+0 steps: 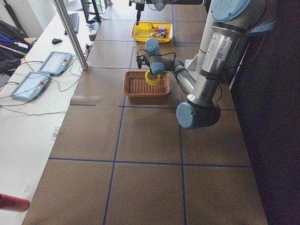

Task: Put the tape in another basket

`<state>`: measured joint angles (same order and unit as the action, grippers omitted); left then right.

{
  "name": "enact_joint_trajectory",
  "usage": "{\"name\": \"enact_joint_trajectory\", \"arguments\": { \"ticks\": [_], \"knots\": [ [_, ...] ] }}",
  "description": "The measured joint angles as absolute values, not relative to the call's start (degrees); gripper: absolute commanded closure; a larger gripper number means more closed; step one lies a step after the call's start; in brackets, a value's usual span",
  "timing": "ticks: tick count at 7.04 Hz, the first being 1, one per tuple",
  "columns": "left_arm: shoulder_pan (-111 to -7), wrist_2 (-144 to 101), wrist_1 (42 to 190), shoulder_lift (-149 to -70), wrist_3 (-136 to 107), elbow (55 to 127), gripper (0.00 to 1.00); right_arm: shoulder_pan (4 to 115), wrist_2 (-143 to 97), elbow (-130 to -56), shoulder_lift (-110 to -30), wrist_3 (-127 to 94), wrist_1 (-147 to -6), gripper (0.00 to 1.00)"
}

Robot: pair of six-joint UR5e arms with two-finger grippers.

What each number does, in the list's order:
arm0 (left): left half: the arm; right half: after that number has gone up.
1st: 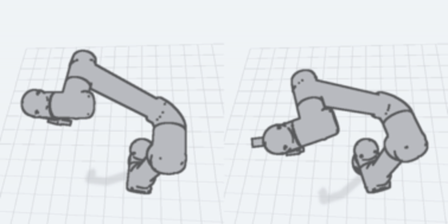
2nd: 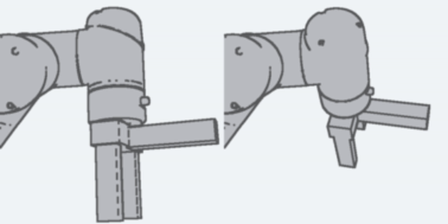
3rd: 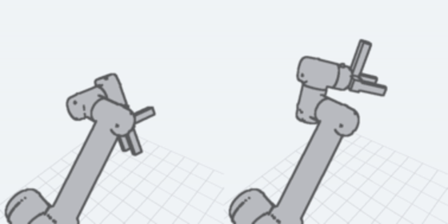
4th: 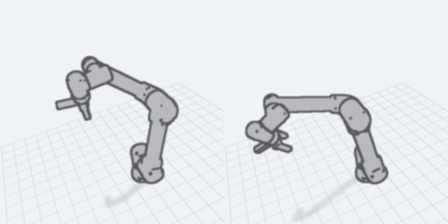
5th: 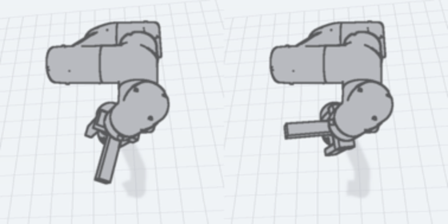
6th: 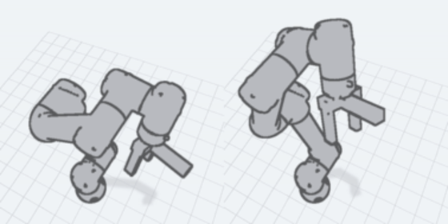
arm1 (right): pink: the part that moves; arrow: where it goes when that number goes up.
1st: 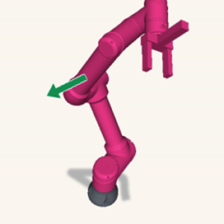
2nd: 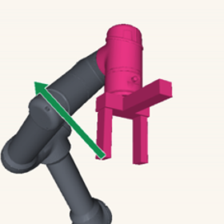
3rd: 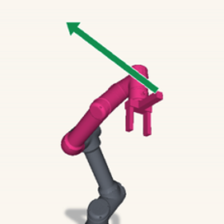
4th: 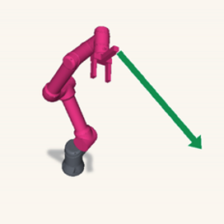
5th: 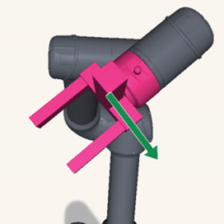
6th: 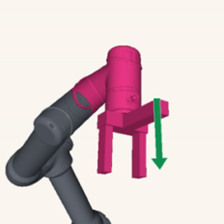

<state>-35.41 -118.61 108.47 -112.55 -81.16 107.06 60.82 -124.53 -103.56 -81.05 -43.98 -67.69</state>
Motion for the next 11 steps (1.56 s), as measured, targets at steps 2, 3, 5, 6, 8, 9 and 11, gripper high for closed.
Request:
{"name": "enact_joint_trajectory", "arguments": {
  "ticks": [2, 3, 5, 6, 8, 9, 11],
  "knots": [
    [-33.03, -114.03, 104.04, -114.01, -76.05, 106.4, 0.91, 66.16, -125.3, -103.56, -85.12, -28.67, -73.38, 0.0],
    [-32.39, -112.32, 102.98, -114.1, -72.61, 106.28, 0.87, 68.85, -126.27, -103.56, -85.58, -20.95, -78.53, 0.0],
    [-31.98, -109.88, 100.87, -114.46, -67.08, 105.5, 0.7, 73.8, -129.02, -103.53, -86.77, -10.79, -85.29, 0.0],
    [-31.96, -108.82, 100.43, -114.76, -65.99, 104.78, 0.01, 75.49, -130.64, -103.51, -87.87, -8.38, -86.12, 0.0],
    [-32.09, -107.9, 100.12, -115.11, -65.51, 104.19, 0.0, 77.86, -132.93, -103.43, -89.36, -5.62, -86.53, 0.0],
    [-32.38, -107.92, 99.43, -115.03, -65.44, 104.51, 0.0, 78.58, -133.26, -103.39, -89.89, -4.97, -86.57, 0.0],
    [-34.57, -108.77, 97.32, -114.74, -63.94, 105.28, 0.0, 79.26, -133.4, -103.12, -91.24, -2.93, -86.41, 0.0]
  ]
}}
